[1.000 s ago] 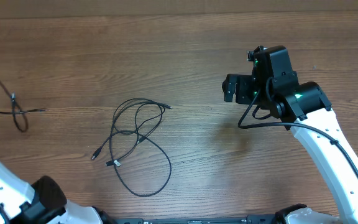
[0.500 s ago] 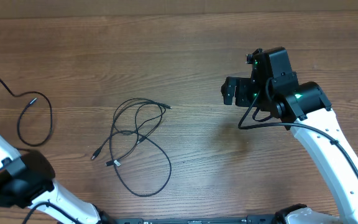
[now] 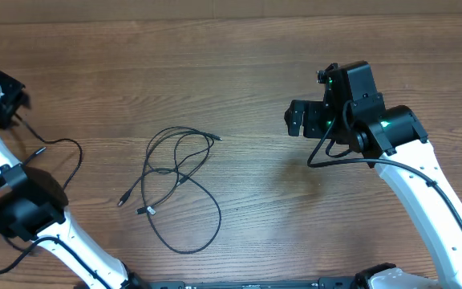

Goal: Untangle cables

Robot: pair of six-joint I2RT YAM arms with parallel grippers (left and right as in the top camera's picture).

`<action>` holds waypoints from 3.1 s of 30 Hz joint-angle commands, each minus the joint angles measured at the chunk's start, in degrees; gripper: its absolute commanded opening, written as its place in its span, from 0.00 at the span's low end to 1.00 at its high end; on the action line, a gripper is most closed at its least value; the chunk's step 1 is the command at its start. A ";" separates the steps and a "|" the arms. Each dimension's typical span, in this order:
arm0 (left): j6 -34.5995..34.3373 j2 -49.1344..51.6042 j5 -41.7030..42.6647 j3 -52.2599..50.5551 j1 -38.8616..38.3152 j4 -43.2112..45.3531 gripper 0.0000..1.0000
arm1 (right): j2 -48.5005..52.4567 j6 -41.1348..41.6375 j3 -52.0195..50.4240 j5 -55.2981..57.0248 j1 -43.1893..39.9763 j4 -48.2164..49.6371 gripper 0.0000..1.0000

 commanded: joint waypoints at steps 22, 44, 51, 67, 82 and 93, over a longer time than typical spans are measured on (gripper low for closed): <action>6.05 -0.59 6.36 0.22 -2.03 1.05 0.94 | -0.26 0.22 0.17 -0.11 -0.11 0.07 1.00; 20.57 -11.06 4.35 0.09 -26.86 -1.25 0.84 | -0.11 6.95 0.13 3.04 -1.03 -6.23 1.00; 20.57 -12.76 3.87 -1.73 -34.97 -1.25 0.88 | -0.11 10.54 0.13 3.96 -7.96 -11.26 1.00; 16.92 -39.95 -4.70 -44.02 -50.10 11.08 0.91 | -0.09 10.08 -1.51 3.91 -15.58 -13.51 1.00; 18.01 -30.60 -4.48 -69.88 -54.60 44.83 0.91 | -0.07 10.10 -2.21 3.32 -15.58 -12.87 1.00; 17.99 -21.20 -4.35 -68.52 -54.53 48.26 0.24 | -0.07 10.08 -2.21 3.34 -15.58 -12.70 1.00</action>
